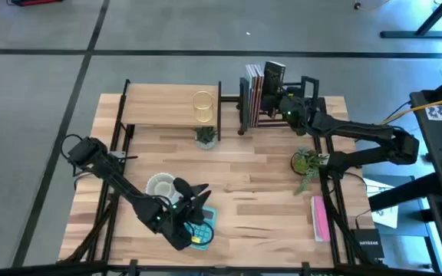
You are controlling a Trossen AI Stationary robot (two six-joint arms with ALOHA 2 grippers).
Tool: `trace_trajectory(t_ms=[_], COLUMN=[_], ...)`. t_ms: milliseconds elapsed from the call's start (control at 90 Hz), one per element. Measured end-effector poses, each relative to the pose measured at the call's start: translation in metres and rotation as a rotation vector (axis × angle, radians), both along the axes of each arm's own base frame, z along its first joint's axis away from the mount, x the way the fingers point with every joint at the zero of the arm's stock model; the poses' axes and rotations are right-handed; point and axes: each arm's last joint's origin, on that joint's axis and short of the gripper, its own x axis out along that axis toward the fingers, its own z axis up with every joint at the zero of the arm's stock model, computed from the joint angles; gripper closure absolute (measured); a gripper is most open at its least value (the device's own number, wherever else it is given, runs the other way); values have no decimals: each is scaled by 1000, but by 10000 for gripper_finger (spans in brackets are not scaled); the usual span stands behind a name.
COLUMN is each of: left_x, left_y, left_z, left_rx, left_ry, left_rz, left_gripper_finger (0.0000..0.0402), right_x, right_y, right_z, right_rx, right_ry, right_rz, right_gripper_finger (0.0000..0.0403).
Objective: Stock shelves
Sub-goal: Put the black book on the book shelf
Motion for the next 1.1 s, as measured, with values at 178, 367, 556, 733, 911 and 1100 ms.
trace_trajectory(t_ms=[178, 367, 556, 733, 911, 1100], left_x=[1, 1, 1, 1, 1, 1], left_y=[1, 1, 1, 1, 1, 1], left_z=[0, -1, -1, 0, 0, 0], left_rx=[-10, -20, -20, -20, -20, -24], left_ry=[7, 8, 7, 8, 7, 3], left_rz=[-8, -13, -11, -12, -12, -11], left_gripper_finger=[269, 269, 269, 269, 269, 269], right_x=[8, 11, 13, 12, 0, -21], right_y=[-3, -4, -3, 0, 8, 20], right_z=[-11, -14, -16, -9, 7, 16], right_rx=[17, 30, 67, 59, 59, 108], right_ry=[28, 28, 27, 62, 34, 74], right_rz=[7, 28, 109, 242, 334, 370], right_gripper_finger=[363, 349, 306, 270, 246, 240])
